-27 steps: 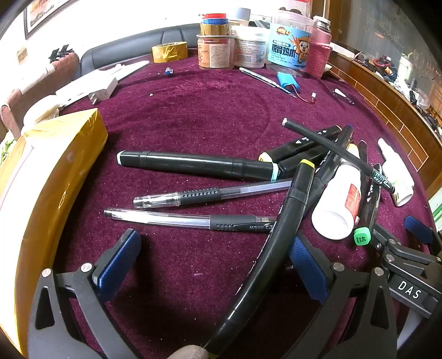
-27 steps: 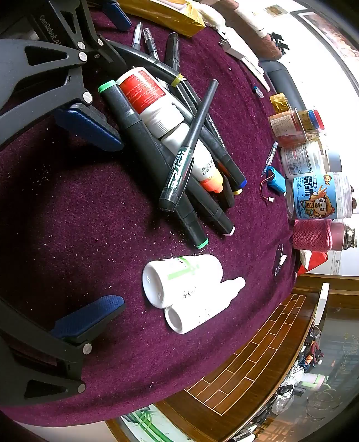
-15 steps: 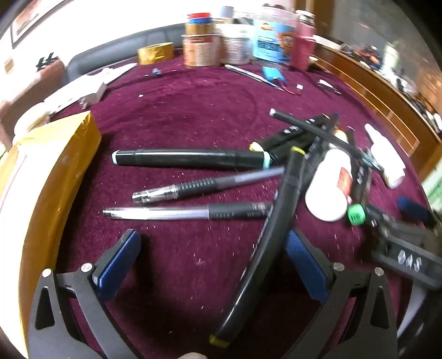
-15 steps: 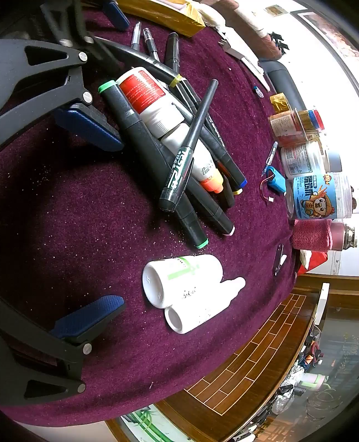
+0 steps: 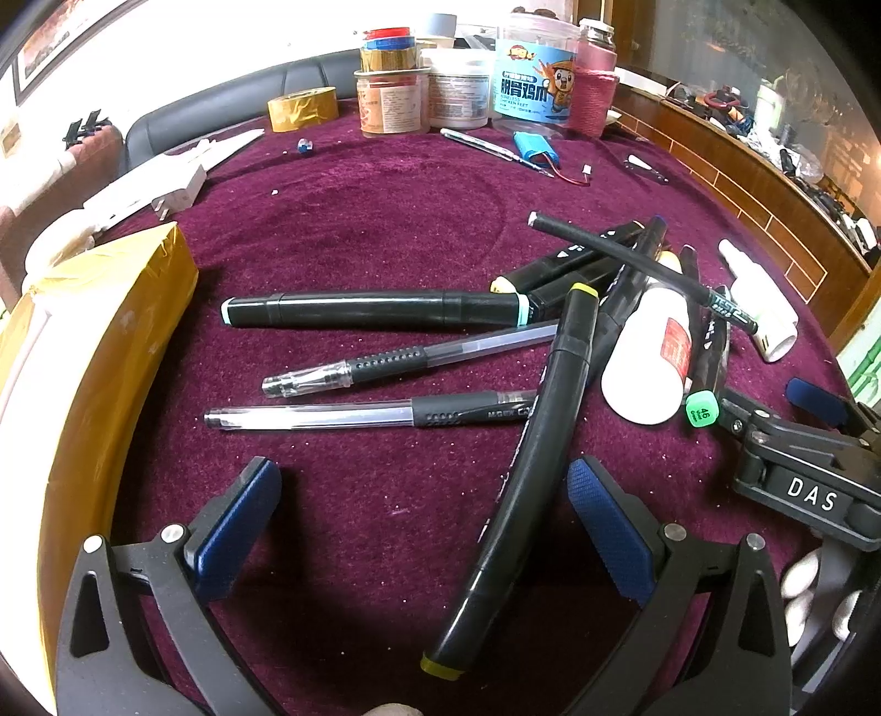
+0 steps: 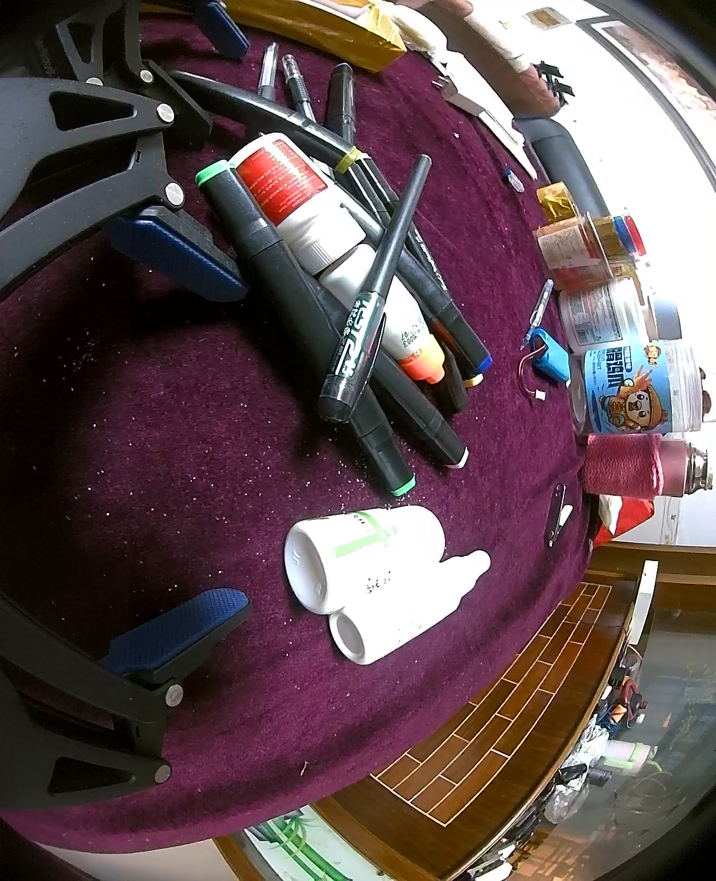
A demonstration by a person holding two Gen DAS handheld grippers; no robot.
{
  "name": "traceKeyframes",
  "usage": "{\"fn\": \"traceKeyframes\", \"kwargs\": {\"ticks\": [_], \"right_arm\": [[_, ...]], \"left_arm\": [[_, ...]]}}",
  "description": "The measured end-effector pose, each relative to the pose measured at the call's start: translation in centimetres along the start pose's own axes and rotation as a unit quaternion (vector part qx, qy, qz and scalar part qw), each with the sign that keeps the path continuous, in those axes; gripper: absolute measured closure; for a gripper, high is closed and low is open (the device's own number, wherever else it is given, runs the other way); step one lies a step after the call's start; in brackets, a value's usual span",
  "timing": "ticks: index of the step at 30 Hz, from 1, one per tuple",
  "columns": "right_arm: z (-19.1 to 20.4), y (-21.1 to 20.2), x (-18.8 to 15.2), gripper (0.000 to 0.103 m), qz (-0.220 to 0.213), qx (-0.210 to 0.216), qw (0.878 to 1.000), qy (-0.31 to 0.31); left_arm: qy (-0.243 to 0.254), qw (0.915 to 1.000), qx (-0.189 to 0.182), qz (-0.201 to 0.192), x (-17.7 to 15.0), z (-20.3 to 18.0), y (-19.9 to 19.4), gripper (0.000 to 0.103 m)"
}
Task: Organize rigid objects
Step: 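Move the left tool toward the black yellow-capped marker on the pile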
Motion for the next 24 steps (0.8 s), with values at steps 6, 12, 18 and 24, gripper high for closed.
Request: {"fn": "traceKeyframes", "kwargs": {"ticks": [6,12,18,24], "right_arm": [[-0.2,0.1,-0.2,0.001,0.028,-0.012,0.999,0.023],[-0.1,-0.2,-0.7,0.001,0.032,-0.009,0.999,0.018],[0.3,-1.4,-1.6,0.006,0.026,-0.009,1.000,0.004],[0.3,-11.8,-1.4,0.008,-0.111,-0.009,0.994,0.000]], "left_arm": [[0.011,0.9999,-0.007,0.009,0.0,-0.2,0.1,0.000],[0.019,0.9997,-0.001,0.014,-0.4,-0.4,-0.1,0.000],[0.010,0.9997,-0.009,0.021,-0.5,0.0,-0.1,0.012],[-0.025,0.9980,-0.039,-0.044,-1.3,2.8,-7.1,0.011]]}}
Point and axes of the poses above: each gripper's, at about its wrist camera, not at the fingertips, and y roughly the way its jaws point, z to its left, x to its top, the point moved 8 cm from there along y, roughly the way its jaws point, and after that the axes turned 7 degrees about z, right-handed, at the moved point
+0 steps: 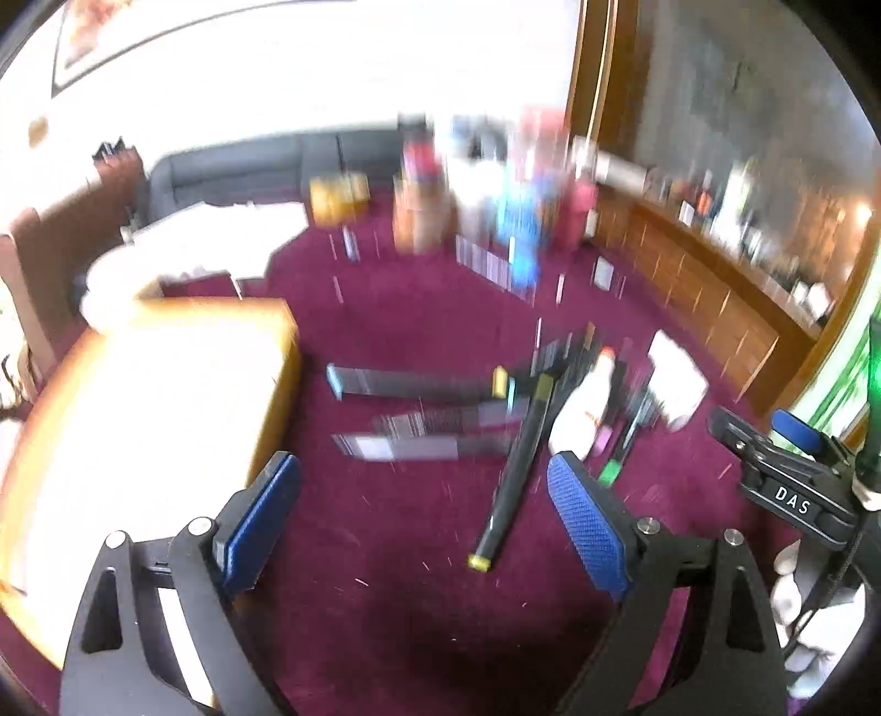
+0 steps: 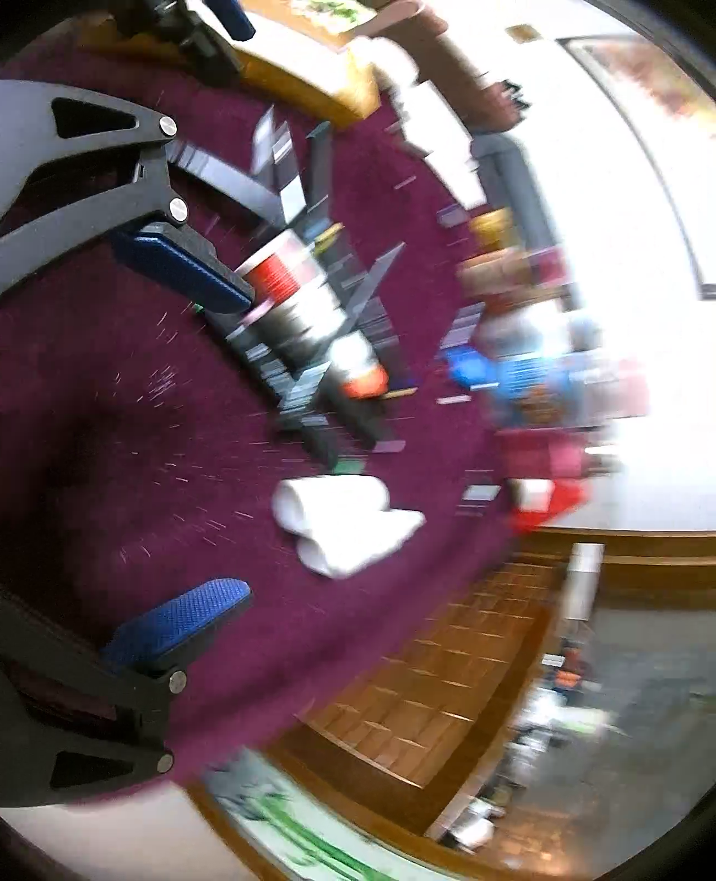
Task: Organize rigid objects
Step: 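Move the left tool toward the black yellow-capped marker on the pile, then grasp the black yellow-capped marker with the left tool and lift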
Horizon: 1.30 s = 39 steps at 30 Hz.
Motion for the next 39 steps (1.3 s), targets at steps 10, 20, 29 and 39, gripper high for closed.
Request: {"fn": "traceKeyframes", "kwargs": {"ticks": [10,20,29,39], "right_arm": [[3.0,-26.0,17.1,0.006,-0.276,0.154,0.949,0.000],[5.0,-12.6,11.5,0.004,-0.137,0.121,0.983,0.004],[3.3,-1.6,3.0,0.019,-0.045,0.104,0.993,-0.015],[0.6,1.9,1.9,0.019,-0.012,0.102,0.995,-0.007]], "left_arm": [[0.010,0.9755,0.003,-0.220,10.7,4.5,-25.2,0.000],[0.049,0.9761,0.028,-0.210,11.0,5.1,-18.7,0.000],[0.076,0.9967,0.017,-0.023,2.6,0.9,1.2,0.021],[0.090,0.9954,-0.010,0.031,2.2,-2.8,5.6,0.034]]}}
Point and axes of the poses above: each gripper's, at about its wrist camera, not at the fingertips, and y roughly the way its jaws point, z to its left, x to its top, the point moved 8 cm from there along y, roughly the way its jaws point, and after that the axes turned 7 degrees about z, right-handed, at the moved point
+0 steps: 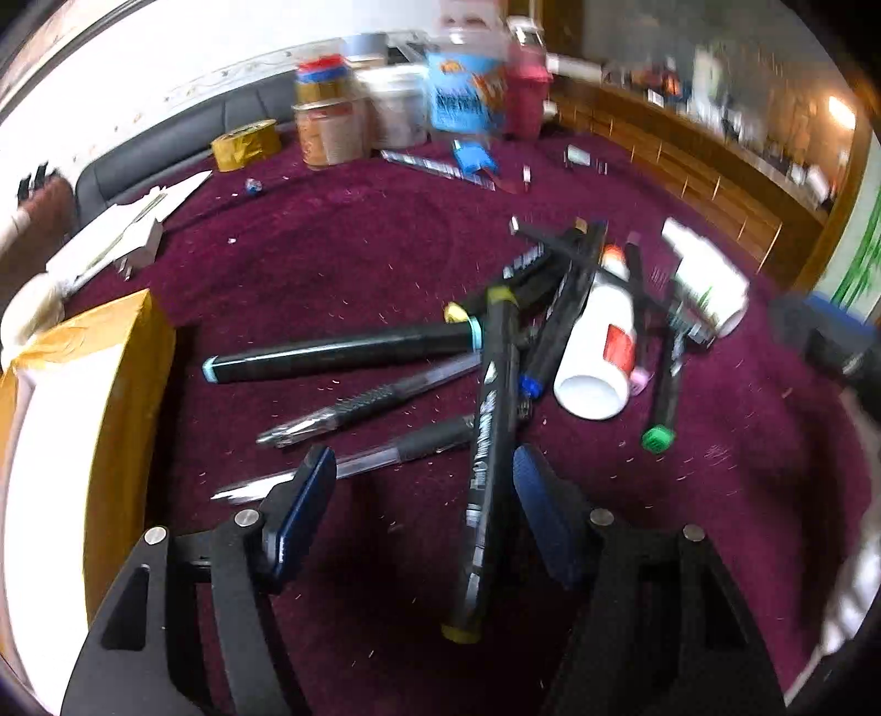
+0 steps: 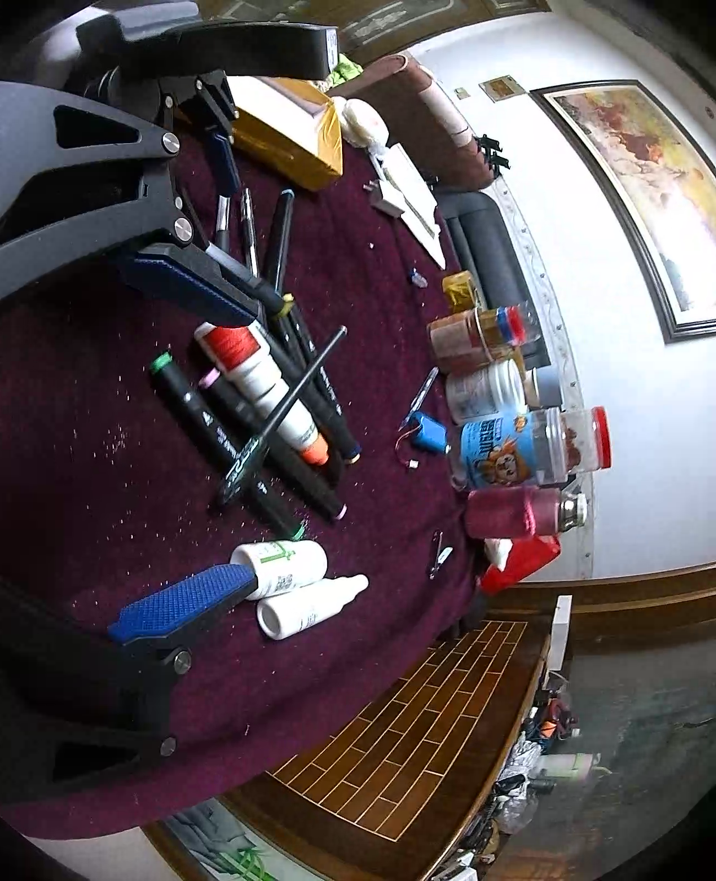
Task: Organize rigid objects
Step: 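Grasp the black yellow-capped marker with the left tool and lift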
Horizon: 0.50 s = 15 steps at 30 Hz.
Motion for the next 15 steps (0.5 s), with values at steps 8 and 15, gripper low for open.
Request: {"fn": "traceKeyframes", "kwargs": {"ticks": [8,15], "right_arm": [[-1.3,0.9,-0.1,0.019,0.014,-0.011,1.000,-0.010],[-2.4,1.5,0.0,0.019,0.023,-0.019,1.000,-0.002]], "left_arm": [[0.031,0.9989,0.025,-0.023,0.2,-1.4,1.0,0.091],[-0.074,0.9913,-0.103,-0.037,-1.2,1.6,-3.0,0.095]]}}
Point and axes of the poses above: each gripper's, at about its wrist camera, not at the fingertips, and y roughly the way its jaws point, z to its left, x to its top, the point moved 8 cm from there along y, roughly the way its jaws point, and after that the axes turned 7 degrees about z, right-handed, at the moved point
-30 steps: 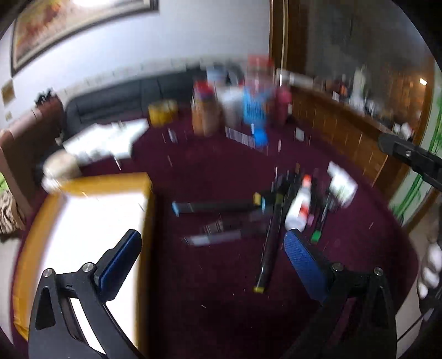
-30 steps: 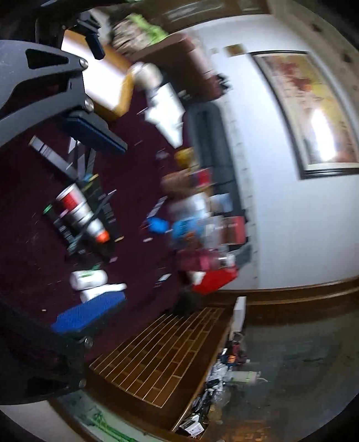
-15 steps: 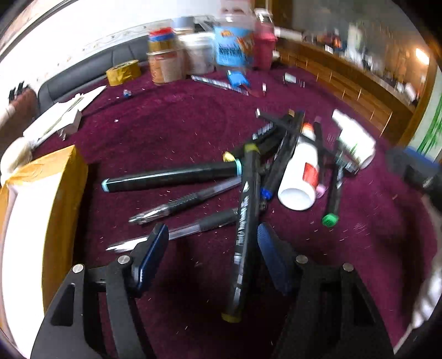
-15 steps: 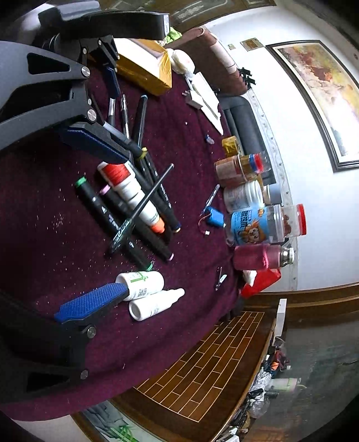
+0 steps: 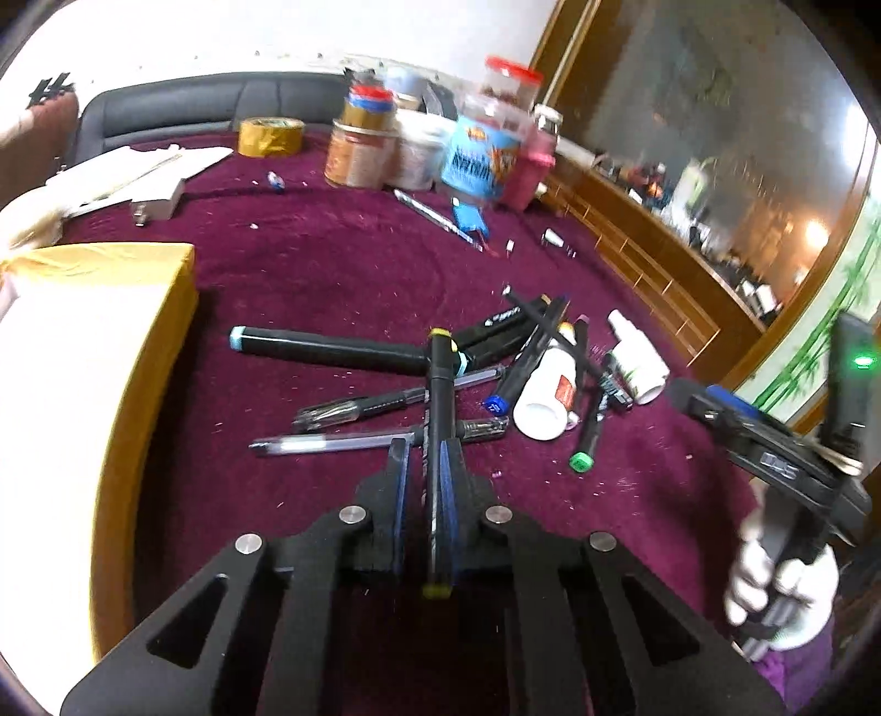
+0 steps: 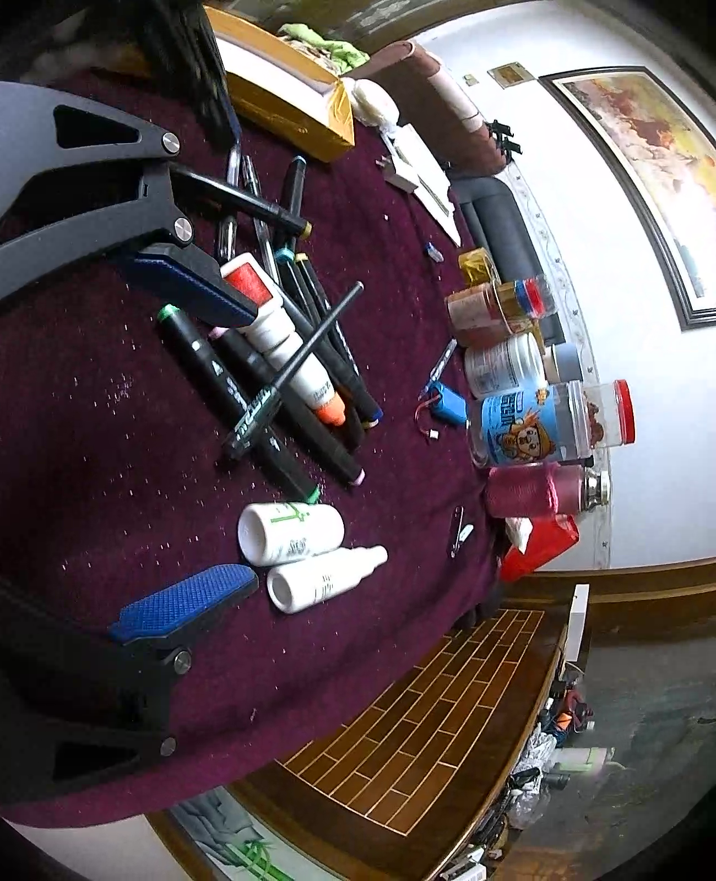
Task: Organize rigid objects
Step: 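Grasp the black yellow-capped marker with the left tool and lift, then carry the marker into the white tray and open the left tool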
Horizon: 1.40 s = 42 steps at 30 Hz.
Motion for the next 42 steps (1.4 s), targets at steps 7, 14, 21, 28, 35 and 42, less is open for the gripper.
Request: {"fn": "traceKeyframes", "kwargs": {"ticks": [7,14,21,28,35,42], "right_arm": [[0.8,0.7,0.6,0.019,0.012,-0.013,1.000,-0.021],[2.8,1.0,-0.2,0.019,0.023,0.006,0.999,-0.022],[1.1,1.1,-1.4,0.019,0.038,-0.001,0.999,0.004],[2.6,1.8,-0.2,0.019,0.035,-0.013,0.999,-0.039],[5.3,5.2,1.3,0.046,0.063,-0.049,0.983,-0.164],[6.2,6.9,1.1,0.092,0.105,0.028,0.981,-0.163]], "left_arm": [[-0.016,0.9994,-0.021,-0.023,-0.6,1.1,-2.6,0.095],[0.017,0.9994,0.026,0.011,0.1,0.0,0.5,0.069],[0.032,0.9984,0.009,0.047,-0.1,-1.2,4.3,0.092],[-0.014,0.9982,-0.058,0.002,-0.6,0.1,-0.2,0.091],[-0.031,0.9968,-0.074,-0.007,-1.4,0.6,-2.5,0.091],[-0.029,0.9968,-0.074,-0.010,-1.5,0.0,-3.1,0.091]]}}
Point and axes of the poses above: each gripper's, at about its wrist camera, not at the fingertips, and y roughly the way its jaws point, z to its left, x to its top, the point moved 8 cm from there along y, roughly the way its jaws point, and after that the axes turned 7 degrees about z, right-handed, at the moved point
